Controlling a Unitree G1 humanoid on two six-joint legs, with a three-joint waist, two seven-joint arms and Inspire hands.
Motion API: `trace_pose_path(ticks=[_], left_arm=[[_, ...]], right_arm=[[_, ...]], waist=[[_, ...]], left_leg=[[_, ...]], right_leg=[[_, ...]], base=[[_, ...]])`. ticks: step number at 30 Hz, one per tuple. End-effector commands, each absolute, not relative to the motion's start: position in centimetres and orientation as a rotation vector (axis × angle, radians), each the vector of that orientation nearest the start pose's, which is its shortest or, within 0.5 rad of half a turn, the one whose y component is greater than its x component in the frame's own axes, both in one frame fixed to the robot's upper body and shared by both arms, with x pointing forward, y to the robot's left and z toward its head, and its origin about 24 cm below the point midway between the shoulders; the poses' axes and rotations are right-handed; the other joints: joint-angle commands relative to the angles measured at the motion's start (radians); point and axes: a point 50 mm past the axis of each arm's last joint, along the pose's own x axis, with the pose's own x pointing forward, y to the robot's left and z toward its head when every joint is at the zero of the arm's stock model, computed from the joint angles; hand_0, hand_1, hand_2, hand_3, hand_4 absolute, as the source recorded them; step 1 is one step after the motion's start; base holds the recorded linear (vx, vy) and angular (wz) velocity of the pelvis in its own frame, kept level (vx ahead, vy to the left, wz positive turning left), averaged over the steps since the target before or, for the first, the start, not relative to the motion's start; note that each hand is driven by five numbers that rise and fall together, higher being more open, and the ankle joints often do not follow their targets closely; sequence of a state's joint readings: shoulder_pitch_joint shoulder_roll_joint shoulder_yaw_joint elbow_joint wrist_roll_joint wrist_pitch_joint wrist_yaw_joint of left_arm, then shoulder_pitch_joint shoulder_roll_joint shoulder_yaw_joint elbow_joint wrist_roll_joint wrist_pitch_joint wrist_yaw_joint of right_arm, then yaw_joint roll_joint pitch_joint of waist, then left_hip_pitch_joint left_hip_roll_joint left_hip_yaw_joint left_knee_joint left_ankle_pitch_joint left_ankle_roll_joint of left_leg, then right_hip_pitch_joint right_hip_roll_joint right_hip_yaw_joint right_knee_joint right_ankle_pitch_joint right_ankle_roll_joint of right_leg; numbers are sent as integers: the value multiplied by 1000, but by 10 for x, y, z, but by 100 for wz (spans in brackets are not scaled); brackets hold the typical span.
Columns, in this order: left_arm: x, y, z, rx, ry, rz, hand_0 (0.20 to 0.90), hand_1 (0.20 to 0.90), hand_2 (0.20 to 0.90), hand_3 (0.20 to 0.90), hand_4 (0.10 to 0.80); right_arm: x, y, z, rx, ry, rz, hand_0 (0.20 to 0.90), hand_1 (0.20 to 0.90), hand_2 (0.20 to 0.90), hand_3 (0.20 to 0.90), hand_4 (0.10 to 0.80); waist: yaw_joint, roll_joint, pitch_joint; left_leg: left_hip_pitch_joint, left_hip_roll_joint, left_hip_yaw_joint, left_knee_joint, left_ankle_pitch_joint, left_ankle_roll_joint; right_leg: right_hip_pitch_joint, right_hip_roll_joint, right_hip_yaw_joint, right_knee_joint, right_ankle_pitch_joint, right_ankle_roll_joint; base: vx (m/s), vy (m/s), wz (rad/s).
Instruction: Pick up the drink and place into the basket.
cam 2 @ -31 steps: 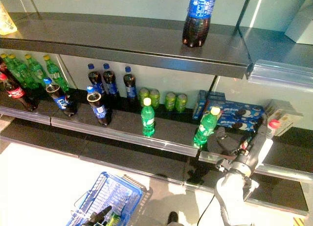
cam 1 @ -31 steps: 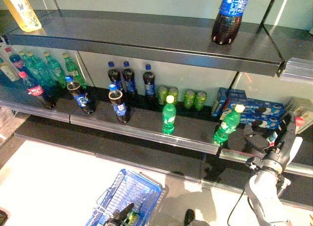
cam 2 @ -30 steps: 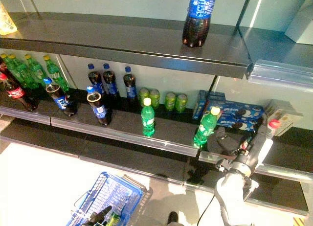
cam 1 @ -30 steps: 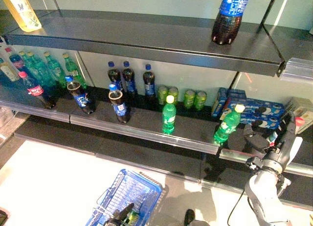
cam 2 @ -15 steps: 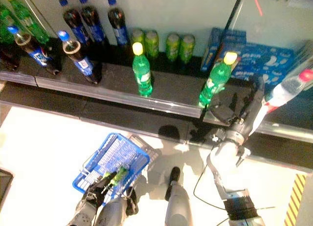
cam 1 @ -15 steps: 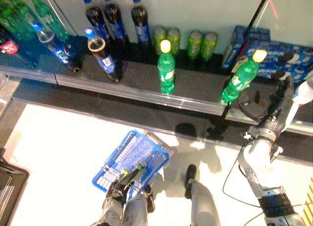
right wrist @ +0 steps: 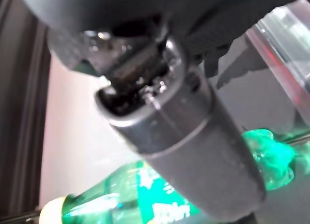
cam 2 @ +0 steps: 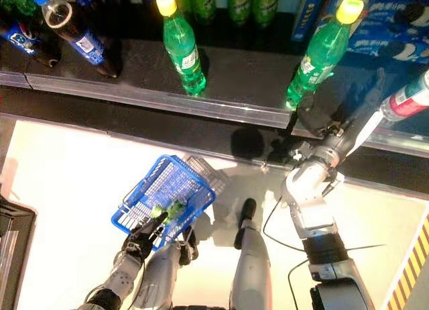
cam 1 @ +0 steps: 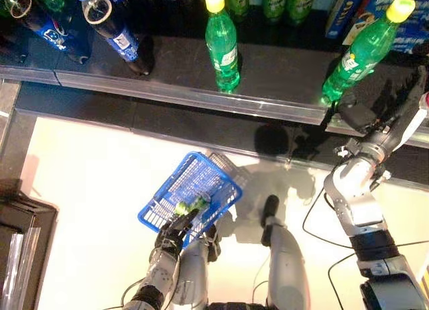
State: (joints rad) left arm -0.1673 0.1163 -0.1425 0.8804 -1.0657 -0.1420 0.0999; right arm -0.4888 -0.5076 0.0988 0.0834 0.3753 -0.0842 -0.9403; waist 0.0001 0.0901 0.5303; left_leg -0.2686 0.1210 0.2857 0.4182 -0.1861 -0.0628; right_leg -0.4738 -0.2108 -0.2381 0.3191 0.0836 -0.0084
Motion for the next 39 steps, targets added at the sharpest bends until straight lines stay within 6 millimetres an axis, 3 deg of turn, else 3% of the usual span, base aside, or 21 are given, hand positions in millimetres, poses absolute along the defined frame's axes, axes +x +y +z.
trace_pose_path(ticks=[1, 12, 27, 28, 29, 30, 31, 32, 33, 34, 35, 36, 37, 39], left_arm=[[183, 200, -115, -737, 627, 519, 300, 300, 300, 200, 100], [185, 197, -113, -735, 637, 486, 300, 300, 300, 200, 100], [188, 198, -111, -717, 641, 435, 300, 300, 300, 200, 100], [187, 198, -112, -715, 645, 436, 300, 300, 300, 200, 100], [186, 199, -112, -712, 650, 435, 300, 300, 300, 200, 100], [185, 200, -113, -711, 652, 436, 300, 300, 300, 200, 100], [184, 200, -113, -711, 655, 436, 300, 300, 300, 200, 100], [184, 201, -113, -710, 654, 434, 300, 300, 300, 200, 100], [182, 201, -114, -708, 658, 435, 300, 300, 300, 200, 100], [183, 202, -113, -707, 655, 430, 300, 300, 300, 200, 100], [181, 203, -114, -706, 659, 431, 300, 300, 300, 200, 100], [182, 203, -114, -706, 655, 428, 300, 300, 300, 200, 100], [180, 203, -114, -706, 659, 429, 300, 300, 300, 200, 100], [180, 203, -114, -708, 657, 428, 300, 300, 300, 200, 100]], right_arm=[[303, -227, 243, 105, -738, -669, 900, 900, 900, 900, 800], [319, -219, 271, 83, -760, -601, 900, 900, 900, 900, 800], [341, -235, 312, 57, -745, -653, 900, 900, 900, 900, 800], [342, -236, 311, 56, -740, -658, 900, 900, 900, 900, 800], [343, -240, 316, 56, -737, -683, 815, 815, 815, 801, 701], [344, -243, 317, 55, -732, -693, 500, 500, 500, 433, 333], [345, -246, 318, 51, -730, -705, 300, 300, 300, 200, 100], [345, -249, 321, 51, -731, -715, 300, 300, 300, 200, 100], [346, -250, 321, 50, -727, -719, 300, 300, 300, 200, 100], [346, -254, 324, 54, -732, -732, 300, 300, 300, 200, 100], [346, -254, 324, 54, -730, -735, 300, 300, 300, 200, 100], [345, -256, 325, 60, -737, -739, 300, 300, 300, 200, 100], [345, -257, 325, 61, -735, -742, 300, 300, 300, 200, 100], [345, -258, 323, 64, -739, -745, 300, 300, 300, 200, 100]], waist=[[24, -22, -16], [52, -1, -10], [98, 23, -10], [100, 25, -10], [106, 29, -10], [108, 30, -10], [111, 31, -10], [113, 31, -10], [115, 32, -10], [117, 32, -10], [119, 33, -10], [118, 33, -10], [119, 34, -10], [118, 34, -10]], left_leg=[[-68, 13, -80, 13, 135, -5], [-98, 15, -87, 8, 176, -12], [-133, 13, -105, 17, 200, -18], [-121, 12, -115, 25, 176, -29], [-122, 10, -118, 26, 176, -28], [-122, 11, -119, 26, 178, -29], [-124, 9, -120, 28, 179, -29], [-136, 9, -111, 20, 203, -19], [-122, 9, -121, 27, 179, -29], [-138, 8, -113, 24, 201, -17], [-125, 8, -124, 30, 178, -28], [-138, 7, -114, 24, 200, -17], [-123, 6, -124, 31, 176, -27], [-122, 6, -122, 33, 174, -27]], right_leg=[[62, -54, -16, 100, -105, 85], [50, -49, -29, 91, -108, 75], [39, -59, -52, 101, -120, 65], [48, -57, -42, 115, -145, 76], [48, -59, -45, 116, -147, 76], [50, -60, -46, 116, -148, 75], [50, -60, -47, 116, -148, 75], [41, -63, -58, 106, -126, 62], [52, -61, -49, 118, -150, 73], [41, -65, -61, 109, -128, 61], [52, -63, -51, 121, -152, 73], [41, -65, -62, 113, -130, 61], [52, -63, -51, 124, -154, 72], [54, -63, -50, 126, -156, 71]], base=[[0, 0, 0], [0, 0, 0], [13, -2, 2], [92, -5, 12], [94, -2, 13], [24, 5, 11], [-49, 15, 8], [22, 12, 8], [-50, 12, 5], [86, 1, 3], [-59, 13, 3], [81, 10, 4], [9, 15, 3], [40, 6, 1]])
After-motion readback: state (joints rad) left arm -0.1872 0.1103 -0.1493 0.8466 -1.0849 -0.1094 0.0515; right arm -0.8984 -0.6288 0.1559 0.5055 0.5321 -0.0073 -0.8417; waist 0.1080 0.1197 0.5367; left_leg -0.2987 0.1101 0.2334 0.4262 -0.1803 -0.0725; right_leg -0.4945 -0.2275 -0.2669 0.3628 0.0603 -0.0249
